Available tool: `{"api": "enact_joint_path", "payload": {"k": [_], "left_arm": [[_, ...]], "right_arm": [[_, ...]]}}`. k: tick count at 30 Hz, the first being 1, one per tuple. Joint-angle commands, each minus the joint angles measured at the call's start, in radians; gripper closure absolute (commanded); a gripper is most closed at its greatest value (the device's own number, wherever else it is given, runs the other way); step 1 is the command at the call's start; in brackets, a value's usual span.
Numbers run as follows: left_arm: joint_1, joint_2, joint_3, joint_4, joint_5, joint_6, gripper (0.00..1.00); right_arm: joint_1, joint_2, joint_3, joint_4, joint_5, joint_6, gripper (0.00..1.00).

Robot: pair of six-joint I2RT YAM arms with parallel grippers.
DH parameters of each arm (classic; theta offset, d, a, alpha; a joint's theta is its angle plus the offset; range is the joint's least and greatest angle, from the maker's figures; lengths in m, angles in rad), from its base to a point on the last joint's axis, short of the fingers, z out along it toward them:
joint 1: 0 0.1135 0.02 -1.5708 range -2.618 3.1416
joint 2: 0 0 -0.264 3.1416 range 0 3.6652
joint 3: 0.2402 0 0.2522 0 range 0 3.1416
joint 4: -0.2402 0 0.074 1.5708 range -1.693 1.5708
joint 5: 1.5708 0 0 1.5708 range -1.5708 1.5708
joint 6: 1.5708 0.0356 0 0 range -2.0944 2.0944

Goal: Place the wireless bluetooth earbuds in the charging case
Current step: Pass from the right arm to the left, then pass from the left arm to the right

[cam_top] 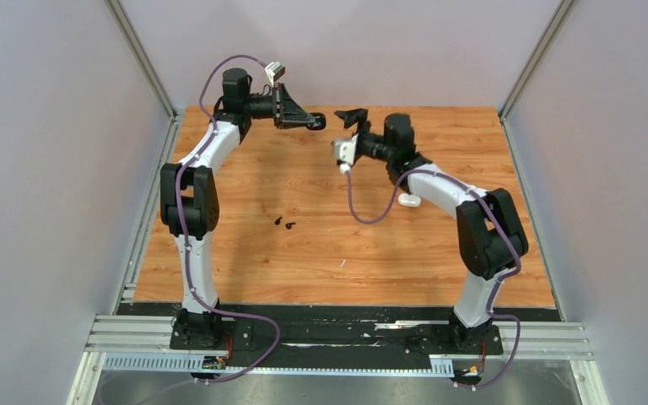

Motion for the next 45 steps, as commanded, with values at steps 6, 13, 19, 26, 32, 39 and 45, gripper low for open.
{"api": "enact_joint_path", "payload": {"k": [6, 13, 19, 26, 32, 39, 45], "left_arm": [[-0.032, -0.134, 0.044, -0.520, -0.033, 0.968, 1.00], [-0.140, -0.323, -0.111, -0.611, -0.192, 1.508, 1.00], [-0.176, -0.405, -0.230, -0.489, -0.265, 1.565, 1.00], [-0.188, -0.420, -0.240, -0.524, -0.294, 1.599, 1.00], [-0.202, -0.412, -0.240, -0.524, -0.355, 1.613, 1.00], [-0.223, -0.396, -0.213, -0.541, -0.307, 1.622, 1.00], [-0.234, -0.382, -0.190, -0.566, -0.297, 1.614, 1.00]], "right_arm": [[-0.212, 0.026, 0.678, -1.181, -0.291, 0.582, 0.17], [-0.214, 0.109, 0.801, -1.319, -0.545, 0.670, 0.31], [-0.137, 0.183, 0.883, -1.441, -0.536, 0.578, 0.38], [-0.107, 0.195, 0.893, -1.454, -0.508, 0.549, 0.46], [-0.106, 0.151, 0.860, -1.485, -0.497, 0.438, 0.46], [-0.077, 0.204, 0.920, -1.473, -0.471, 0.505, 0.63], [-0.072, 0.211, 0.924, -1.463, -0.462, 0.533, 0.74]]}}
